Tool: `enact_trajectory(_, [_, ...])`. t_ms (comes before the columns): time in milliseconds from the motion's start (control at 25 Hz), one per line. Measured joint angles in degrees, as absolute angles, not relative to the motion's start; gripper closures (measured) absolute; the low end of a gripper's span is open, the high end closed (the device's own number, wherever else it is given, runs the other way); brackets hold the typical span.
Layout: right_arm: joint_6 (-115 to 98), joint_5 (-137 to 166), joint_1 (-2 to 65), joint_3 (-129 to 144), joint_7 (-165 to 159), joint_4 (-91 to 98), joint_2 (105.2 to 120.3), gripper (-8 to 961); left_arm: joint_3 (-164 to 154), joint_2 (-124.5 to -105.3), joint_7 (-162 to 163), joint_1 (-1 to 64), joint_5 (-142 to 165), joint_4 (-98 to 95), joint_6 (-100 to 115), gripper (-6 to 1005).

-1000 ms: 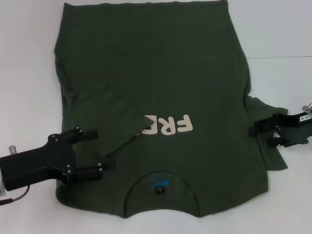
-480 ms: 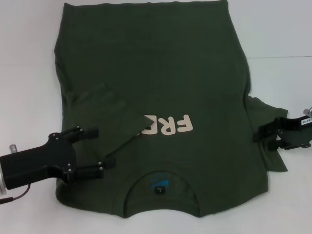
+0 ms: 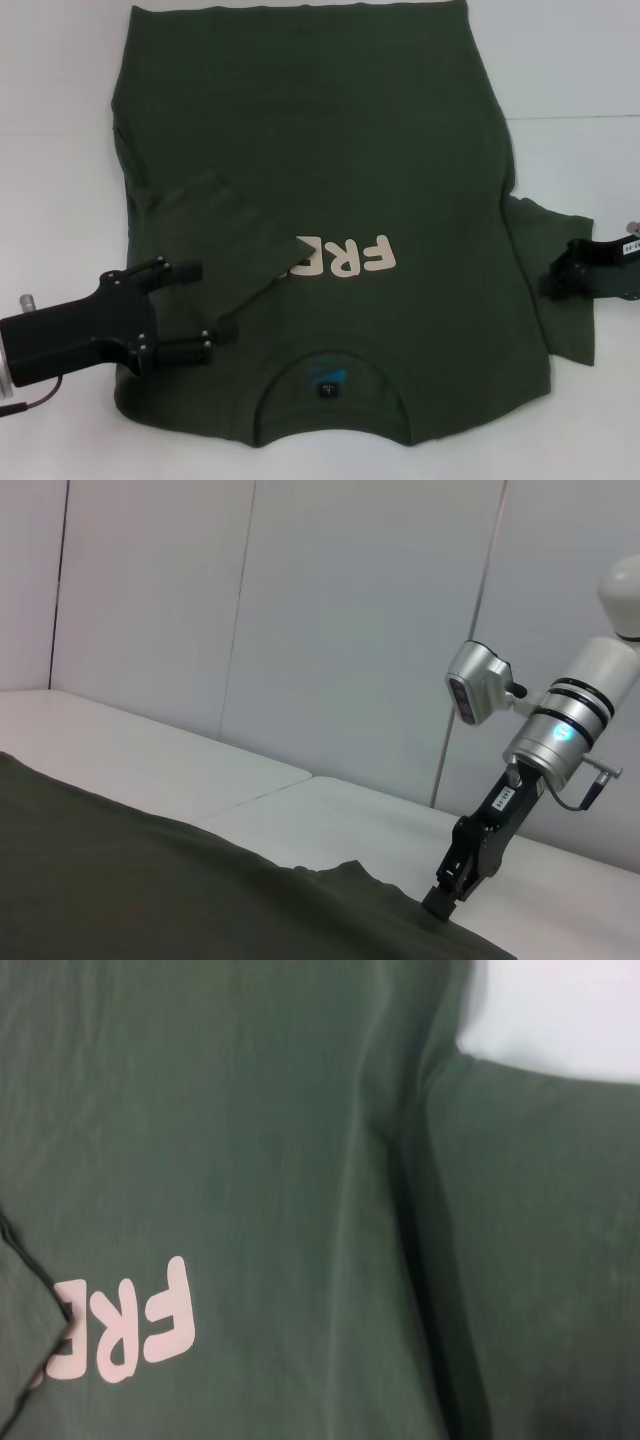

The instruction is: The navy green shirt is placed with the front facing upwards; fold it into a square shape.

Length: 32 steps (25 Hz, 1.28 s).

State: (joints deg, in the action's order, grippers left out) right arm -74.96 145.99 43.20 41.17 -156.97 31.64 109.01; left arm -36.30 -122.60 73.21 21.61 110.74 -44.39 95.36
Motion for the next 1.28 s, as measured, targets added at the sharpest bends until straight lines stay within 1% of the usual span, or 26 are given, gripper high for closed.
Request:
enact_trajectory(120, [-75.3,146.0,43.4,40.9,-156.8,31.9,108.31,669,-36.2,-122.59,73.4,21.7,110.7,-44.4,95.4,63])
enact_trajectory(240, [-77.3,145.9,43.6,40.9,-156.6,33.6,107.05,863,-35.9,-122.59,73.7,21.8,110.7,-44.4,95.4,63])
enact_trajectory(440, [-82.9,146.0,43.9,41.3,-156.9,38.8,103.96,796,-34.7,-122.61,74.7,22.1,110.6,-44.3,95.4,63])
enact_trajectory(480, [-83.5,146.0,44.0,41.3,-156.8,39.8,103.48,761,-34.4,-122.63,75.4,22.2,110.5,-44.3,95.4,63])
enact_trajectory(560, [-84.4,146.1,44.1,41.3,-156.5,41.5,102.87,690,-33.8,-122.64,76.8,22.3,110.5,-44.1,95.4,63])
enact_trajectory(640, [-84.6,147.0,44.4,41.5,-155.9,42.9,102.59,619,-33.3,-122.59,78.0,22.5,110.5,-43.7,95.4,63])
enact_trajectory(800, [-83.9,149.9,45.5,41.7,-155.5,44.1,102.89,507,-31.7,-122.57,78.4,22.5,110.5,-43.0,95.4,62])
enact_trajectory(920, [-82.6,154.5,46.8,42.2,-156.7,43.2,104.18,431,-31.3,-122.62,78.3,22.4,110.5,-42.6,95.4,62])
enact_trajectory(960, [-82.6,154.5,46.8,42.2,-156.7,43.2,104.18,405,-31.3,-122.62,78.2,22.3,110.5,-42.4,95.4,62])
enact_trajectory(1080, [-81.3,158.4,47.7,42.3,-157.4,41.8,105.38,329,-31.2,-122.56,78.0,22.3,110.5,-42.0,95.4,62])
enact_trajectory(1160, [-80.6,159.9,48.1,42.3,-157.5,40.7,105.79,308,-31.2,-122.53,78.0,22.2,110.5,-41.9,95.4,62])
enact_trajectory(1280, [-79.3,160.8,48.3,42.3,-157.5,39.4,105.93,277,-31.2,-122.51,78.0,22.2,110.5,-41.9,95.4,62])
